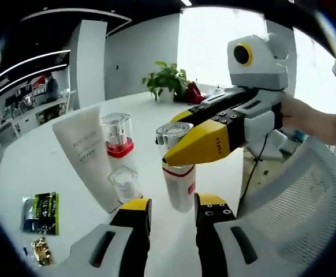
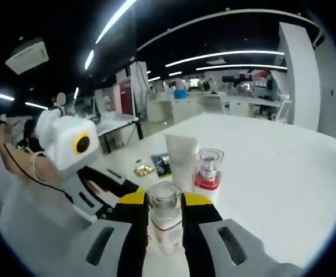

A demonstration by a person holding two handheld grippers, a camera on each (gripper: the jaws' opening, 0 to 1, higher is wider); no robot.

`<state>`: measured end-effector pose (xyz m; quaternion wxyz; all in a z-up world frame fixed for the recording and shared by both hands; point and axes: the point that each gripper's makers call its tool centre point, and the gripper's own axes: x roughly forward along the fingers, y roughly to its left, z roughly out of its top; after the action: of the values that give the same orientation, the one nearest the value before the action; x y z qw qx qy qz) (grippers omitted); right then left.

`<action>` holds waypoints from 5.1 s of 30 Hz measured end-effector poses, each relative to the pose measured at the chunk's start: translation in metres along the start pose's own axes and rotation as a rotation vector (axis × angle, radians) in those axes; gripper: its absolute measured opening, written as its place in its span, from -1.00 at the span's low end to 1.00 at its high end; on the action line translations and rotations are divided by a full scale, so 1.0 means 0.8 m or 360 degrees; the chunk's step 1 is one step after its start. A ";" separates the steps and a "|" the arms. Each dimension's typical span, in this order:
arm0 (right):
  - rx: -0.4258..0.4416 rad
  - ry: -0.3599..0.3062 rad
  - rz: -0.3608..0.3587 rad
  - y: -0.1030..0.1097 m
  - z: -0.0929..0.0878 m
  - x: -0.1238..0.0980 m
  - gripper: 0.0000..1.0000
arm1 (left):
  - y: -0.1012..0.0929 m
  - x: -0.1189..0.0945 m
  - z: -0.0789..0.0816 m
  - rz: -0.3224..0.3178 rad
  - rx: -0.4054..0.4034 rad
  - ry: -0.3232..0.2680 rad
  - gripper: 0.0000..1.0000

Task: Arrange the skincare products in the storage area until every visible bottle or jar stands upright without overlapping.

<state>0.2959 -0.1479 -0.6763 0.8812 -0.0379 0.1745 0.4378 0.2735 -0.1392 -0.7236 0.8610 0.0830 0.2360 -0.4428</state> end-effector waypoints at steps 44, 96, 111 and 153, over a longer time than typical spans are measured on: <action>-0.0178 -0.0215 0.0100 -0.033 -0.040 0.041 -0.42 | -0.015 0.012 -0.035 -0.0093 -0.0022 0.0153 -0.54; -0.0399 0.0193 0.0199 0.038 -0.066 0.034 -0.39 | 0.020 0.025 -0.056 0.0014 0.0082 0.0167 -0.10; -0.0941 0.0330 0.0187 0.031 -0.008 0.037 -0.47 | 0.014 0.023 -0.054 -0.0017 0.0074 0.0180 -0.18; -0.0556 0.0759 0.0245 0.018 -0.026 0.076 -0.64 | 0.041 0.016 -0.044 0.0159 0.0198 0.0148 -0.21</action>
<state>0.3130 -0.0973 -0.7152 0.7596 -0.2773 0.3008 0.5055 0.2942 -0.1166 -0.7629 0.8633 0.1686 0.2433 -0.4087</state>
